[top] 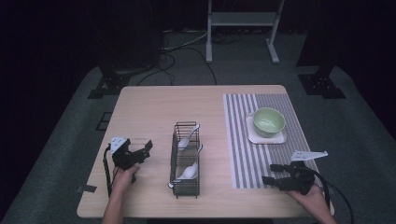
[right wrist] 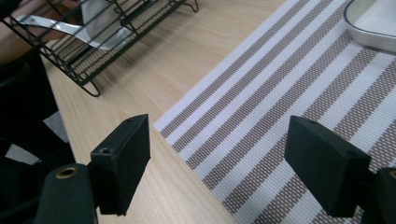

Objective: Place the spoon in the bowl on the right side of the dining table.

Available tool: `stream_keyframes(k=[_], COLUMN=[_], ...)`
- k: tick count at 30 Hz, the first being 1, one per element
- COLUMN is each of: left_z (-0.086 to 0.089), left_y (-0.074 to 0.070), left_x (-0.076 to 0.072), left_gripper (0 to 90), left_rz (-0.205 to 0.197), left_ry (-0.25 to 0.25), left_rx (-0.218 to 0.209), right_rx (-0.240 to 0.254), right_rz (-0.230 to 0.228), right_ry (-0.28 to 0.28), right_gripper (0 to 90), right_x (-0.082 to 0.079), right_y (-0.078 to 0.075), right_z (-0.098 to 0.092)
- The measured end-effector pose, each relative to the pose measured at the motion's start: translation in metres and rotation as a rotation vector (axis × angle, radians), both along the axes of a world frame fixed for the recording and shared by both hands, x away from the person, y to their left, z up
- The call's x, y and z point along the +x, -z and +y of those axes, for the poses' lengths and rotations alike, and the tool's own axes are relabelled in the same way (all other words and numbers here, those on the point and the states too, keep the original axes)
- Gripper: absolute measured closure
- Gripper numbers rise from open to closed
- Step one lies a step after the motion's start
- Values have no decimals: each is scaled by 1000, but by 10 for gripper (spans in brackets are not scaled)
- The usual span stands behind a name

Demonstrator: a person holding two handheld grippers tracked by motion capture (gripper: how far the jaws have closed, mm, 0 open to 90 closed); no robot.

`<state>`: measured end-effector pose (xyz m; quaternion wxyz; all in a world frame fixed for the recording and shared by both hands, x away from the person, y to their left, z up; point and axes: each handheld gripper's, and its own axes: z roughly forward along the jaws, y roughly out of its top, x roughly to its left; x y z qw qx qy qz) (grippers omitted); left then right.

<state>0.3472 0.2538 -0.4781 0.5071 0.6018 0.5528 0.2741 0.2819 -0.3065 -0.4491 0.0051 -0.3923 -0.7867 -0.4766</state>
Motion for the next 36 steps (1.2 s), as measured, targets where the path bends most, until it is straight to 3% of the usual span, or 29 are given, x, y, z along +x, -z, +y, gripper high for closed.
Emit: stream_keyframes(k=[3, 10, 19, 36], left_z=[0, -1, -1, -1], left_y=[0, 0, 0, 0], left_x=[0, 0, 0, -1], left_gripper=[0, 0, 0, 0], left_rz=[3, -1, -3, -1], left_ry=[1, 4, 2, 6], left_rx=[0, 9, 7, 13], right_rx=[13, -18, -12, -37], right_rz=[3, -3, 23, 10], right_ry=[-13, -54, -74, -129], right_gripper=[215, 202, 199, 183], right_x=[2, 6, 10, 20], right_y=[-4, -8, -7, -20], right_z=[2, 15, 19, 37])
